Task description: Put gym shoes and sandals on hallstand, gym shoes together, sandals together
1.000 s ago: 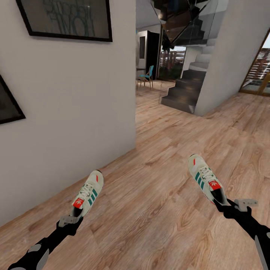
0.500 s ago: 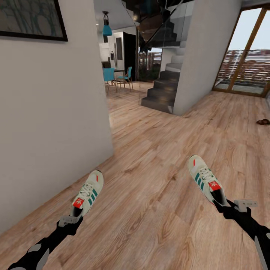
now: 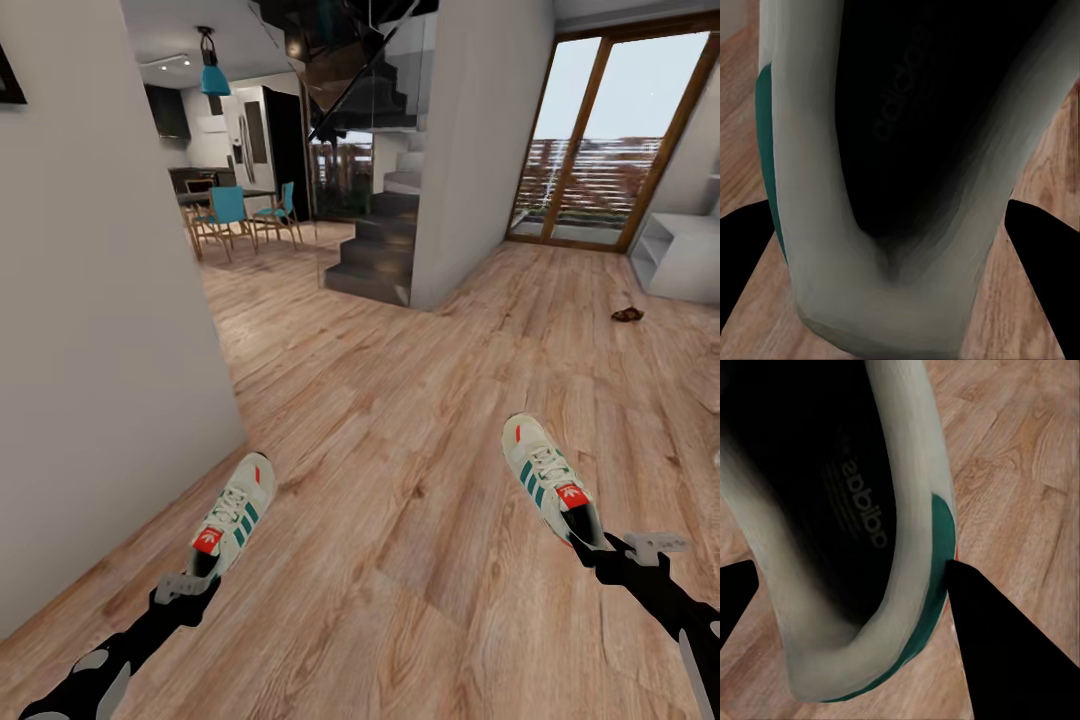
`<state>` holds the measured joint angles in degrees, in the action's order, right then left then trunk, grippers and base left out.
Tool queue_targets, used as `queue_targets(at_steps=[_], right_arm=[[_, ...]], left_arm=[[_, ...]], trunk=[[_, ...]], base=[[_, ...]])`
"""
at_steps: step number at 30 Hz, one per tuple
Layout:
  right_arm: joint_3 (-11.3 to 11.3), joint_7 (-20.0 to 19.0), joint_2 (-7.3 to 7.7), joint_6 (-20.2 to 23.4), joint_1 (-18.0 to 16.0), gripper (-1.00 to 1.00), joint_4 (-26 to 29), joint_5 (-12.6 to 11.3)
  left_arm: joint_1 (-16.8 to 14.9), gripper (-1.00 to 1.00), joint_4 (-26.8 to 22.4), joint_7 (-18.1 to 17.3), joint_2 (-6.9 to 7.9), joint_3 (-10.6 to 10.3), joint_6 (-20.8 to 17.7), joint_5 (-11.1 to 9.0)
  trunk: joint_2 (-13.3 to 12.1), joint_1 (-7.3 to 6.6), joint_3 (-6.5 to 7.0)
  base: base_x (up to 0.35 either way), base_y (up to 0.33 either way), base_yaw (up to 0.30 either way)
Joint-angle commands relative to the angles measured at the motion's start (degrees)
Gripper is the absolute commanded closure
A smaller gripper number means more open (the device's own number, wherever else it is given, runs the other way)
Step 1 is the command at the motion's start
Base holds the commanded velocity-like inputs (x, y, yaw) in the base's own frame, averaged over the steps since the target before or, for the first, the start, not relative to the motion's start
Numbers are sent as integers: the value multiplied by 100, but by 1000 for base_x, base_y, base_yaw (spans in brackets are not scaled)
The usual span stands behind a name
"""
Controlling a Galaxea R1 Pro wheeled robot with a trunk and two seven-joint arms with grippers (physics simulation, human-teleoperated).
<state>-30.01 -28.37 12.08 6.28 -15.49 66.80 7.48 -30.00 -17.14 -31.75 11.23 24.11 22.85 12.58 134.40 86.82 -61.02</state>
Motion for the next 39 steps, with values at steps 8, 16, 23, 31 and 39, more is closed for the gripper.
queue_targets(at_steps=[8, 16, 23, 31, 39], right_arm=[[-14, -38, -4, 24, -7, 100, 8, 34], [-14, -42, -4, 20, -7, 100, 8, 34], [-14, -46, -4, 21, -7, 100, 8, 34], [-14, -46, -4, 30, -7, 100, 8, 34], [-10, -45, -4, 31, -7, 100, -7, 41]], left_arm=[[-5, 100, -7, -24, 5, 58, 27, 52], [-4, 100, -8, -24, 11, 59, 26, 52], [-6, 100, -9, -24, 11, 57, 26, 52], [-6, 100, -9, -24, 11, 59, 26, 52], [-6, 100, -7, -24, 11, 54, 26, 52]], trunk=[[2, 2, 16], [2, 2, 47], [2, 2, 99], [2, 2, 155], [2, 2, 206]], base=[[340, -1, -269], [341, 0, -83], [341, 0, -165], [341, 0, -206], [341, 0, -235]])
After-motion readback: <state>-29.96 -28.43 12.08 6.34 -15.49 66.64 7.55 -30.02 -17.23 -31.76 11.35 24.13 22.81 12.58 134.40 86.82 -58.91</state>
